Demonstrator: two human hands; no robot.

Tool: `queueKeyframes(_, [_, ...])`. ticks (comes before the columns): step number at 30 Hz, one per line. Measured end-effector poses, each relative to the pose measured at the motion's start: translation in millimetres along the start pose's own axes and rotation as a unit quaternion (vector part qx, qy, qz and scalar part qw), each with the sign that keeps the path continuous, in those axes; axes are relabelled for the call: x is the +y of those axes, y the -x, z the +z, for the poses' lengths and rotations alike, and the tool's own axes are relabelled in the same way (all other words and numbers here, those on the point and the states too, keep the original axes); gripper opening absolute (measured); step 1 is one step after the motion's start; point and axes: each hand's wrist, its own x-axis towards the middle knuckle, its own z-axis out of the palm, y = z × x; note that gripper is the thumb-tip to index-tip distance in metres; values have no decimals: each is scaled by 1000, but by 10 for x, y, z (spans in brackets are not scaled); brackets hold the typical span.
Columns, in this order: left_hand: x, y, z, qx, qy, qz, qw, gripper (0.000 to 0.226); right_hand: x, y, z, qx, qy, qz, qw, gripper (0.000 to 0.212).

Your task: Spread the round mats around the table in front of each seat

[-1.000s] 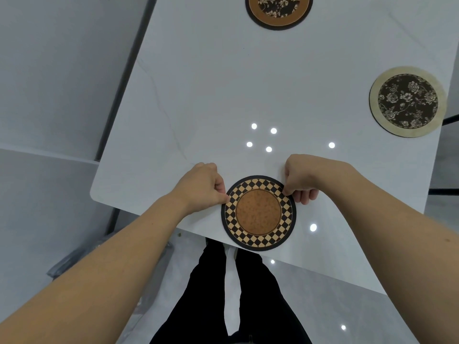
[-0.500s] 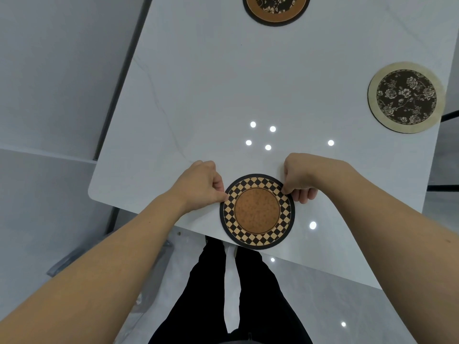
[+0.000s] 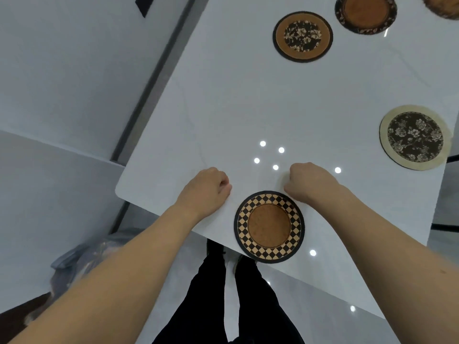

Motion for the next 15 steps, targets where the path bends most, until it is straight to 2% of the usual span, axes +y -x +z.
queueKeyframes(2, [-109,110,-126,43,9,-36,998,33,-196,47,-101,57,-8,-46,997,13])
queueKeyframes(5, [-306,329,-351,112,36,-88,989,42,-628,128,-227,101,2,-134,986,34])
queueKeyframes(11, [-841,911,-833,205,93,-180,958,44,-1771,362,-293,124,58,-267,954,45])
queueKeyframes(15, [-1339,1356,-1150,268,78,-241,930,38,-2565,559,-200,128,83,-343,927,52])
